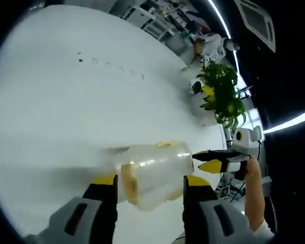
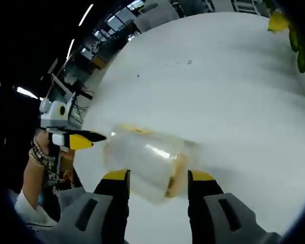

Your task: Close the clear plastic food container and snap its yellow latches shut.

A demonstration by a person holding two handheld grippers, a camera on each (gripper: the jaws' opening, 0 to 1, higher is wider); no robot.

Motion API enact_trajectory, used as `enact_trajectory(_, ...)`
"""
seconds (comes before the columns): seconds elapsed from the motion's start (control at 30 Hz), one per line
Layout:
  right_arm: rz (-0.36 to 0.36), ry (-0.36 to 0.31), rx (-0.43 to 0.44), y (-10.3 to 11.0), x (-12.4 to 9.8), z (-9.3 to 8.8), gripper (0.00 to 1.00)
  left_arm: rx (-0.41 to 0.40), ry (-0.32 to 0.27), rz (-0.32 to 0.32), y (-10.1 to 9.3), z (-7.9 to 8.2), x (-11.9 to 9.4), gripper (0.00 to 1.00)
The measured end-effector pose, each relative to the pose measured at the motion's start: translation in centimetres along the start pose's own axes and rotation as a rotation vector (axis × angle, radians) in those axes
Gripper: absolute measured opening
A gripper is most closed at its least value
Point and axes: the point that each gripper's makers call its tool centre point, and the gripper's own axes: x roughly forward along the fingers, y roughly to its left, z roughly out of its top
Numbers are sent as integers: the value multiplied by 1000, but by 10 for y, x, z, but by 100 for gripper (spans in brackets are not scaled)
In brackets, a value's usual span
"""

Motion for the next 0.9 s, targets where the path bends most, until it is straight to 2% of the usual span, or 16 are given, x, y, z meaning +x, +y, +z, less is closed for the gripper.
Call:
enact_trajectory(0.03, -5, 2, 0, 0, 1, -1, 40, -2, 5, -4, -2, -2, 2, 43)
enact_trajectory(0.07, -12, 2, -4, -1, 3, 0, 38, 2, 4, -4, -4, -3, 4, 36)
enact_trajectory(0.17, -27, -5, -16, -3, 10, -1, 40, 44, 4, 58, 5, -2, 5, 22)
enact_trajectory(0.2, -32, -7, -10, -5, 11, -1, 40, 49, 8, 55, 5, -2, 4, 21)
enact_trajectory(0.27, -61, -22, 0, -11, 10, 2, 34, 28, 18, 53, 6, -2, 4, 21)
enact_trajectory(0.3, -77, -21, -23, -14, 10, 1, 29, 33, 22, 57, 7, -2, 3, 20)
enact_trajectory(0.43, -49, -19, 1, -9, 12, 0, 28, 90, 80, 113, 17, -10, 3, 18)
enact_trajectory(0.5, -51, -19, -9, -7, 12, 0, 28, 61, 70, 133, 20, -10, 4, 17)
enact_trajectory(0.67, -81, -15, -38, -1, 14, -3, 28, 84, 101, 157, 21, -15, 2, 17)
enact_trajectory(0.83, -62, -19, -45, -1, 15, -5, 27, 91, 124, 171, 23, -16, 0, 17)
enact_trajectory(0.87, -62, -25, -43, -1, 15, -4, 26, 62, 128, 177, 23, -18, -1, 17)
enact_trajectory(0.9, -66, -34, -52, 0, 15, -4, 26, 70, 131, 176, 23, -17, -1, 17)
